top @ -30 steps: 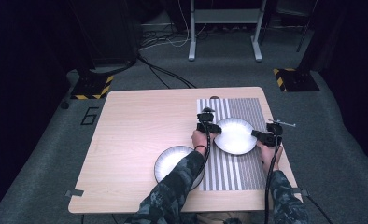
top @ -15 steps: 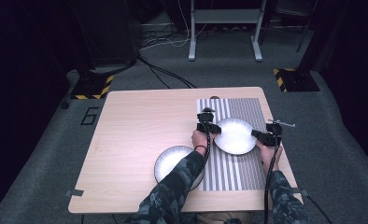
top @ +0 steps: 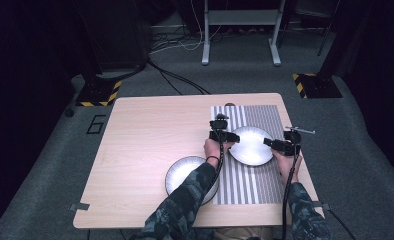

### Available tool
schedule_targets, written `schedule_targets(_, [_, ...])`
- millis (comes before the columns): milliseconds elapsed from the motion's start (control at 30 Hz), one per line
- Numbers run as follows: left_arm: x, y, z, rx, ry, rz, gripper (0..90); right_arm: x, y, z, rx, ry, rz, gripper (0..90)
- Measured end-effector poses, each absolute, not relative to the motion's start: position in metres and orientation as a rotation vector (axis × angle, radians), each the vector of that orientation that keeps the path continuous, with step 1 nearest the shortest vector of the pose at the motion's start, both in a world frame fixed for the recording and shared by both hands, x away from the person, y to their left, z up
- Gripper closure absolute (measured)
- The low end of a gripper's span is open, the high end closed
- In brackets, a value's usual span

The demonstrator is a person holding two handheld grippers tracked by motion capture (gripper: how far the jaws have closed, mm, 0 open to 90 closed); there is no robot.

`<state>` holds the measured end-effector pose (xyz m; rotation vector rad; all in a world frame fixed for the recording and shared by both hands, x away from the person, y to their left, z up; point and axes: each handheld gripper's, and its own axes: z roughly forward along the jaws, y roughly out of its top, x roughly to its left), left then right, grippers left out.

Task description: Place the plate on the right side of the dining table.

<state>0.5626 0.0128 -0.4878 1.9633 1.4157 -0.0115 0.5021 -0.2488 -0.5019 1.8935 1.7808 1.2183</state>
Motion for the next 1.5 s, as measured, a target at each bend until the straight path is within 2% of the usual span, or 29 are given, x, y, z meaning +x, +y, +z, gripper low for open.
schedule_targets(133, [0.558,0.017,-0.479,1.947,1.379,-0.006,22.2,0.498,-0.248,-0.496,1.866,1.821,1.234,16.5])
schedule_targets(200, [0.551,0.021,-0.474,1.934,1.351,-0.004,18.1,0.493,-0.248,-0.491,1.855,1.846,1.256,10.5])
schedule_targets(433, [0.535,0.034,-0.460,1.931,1.283,0.012,14.6,0.479,-0.247,-0.476,1.787,1.888,1.248,0.9])
schedule_targets(1000, [0.484,0.081,-0.428,1.923,1.104,0.131,13.5,0.434,-0.228,-0.444,1.544,1.960,1.204,0.0])
schedule_targets(1267, [0.453,0.111,-0.432,1.941,1.070,0.215,13.3,0.406,-0.228,-0.438,1.443,1.955,1.158,0.0])
schedule_targets(1500, [0.432,0.152,-0.439,1.901,1.120,0.272,13.2,0.383,-0.238,-0.439,1.428,1.921,1.159,0.0])
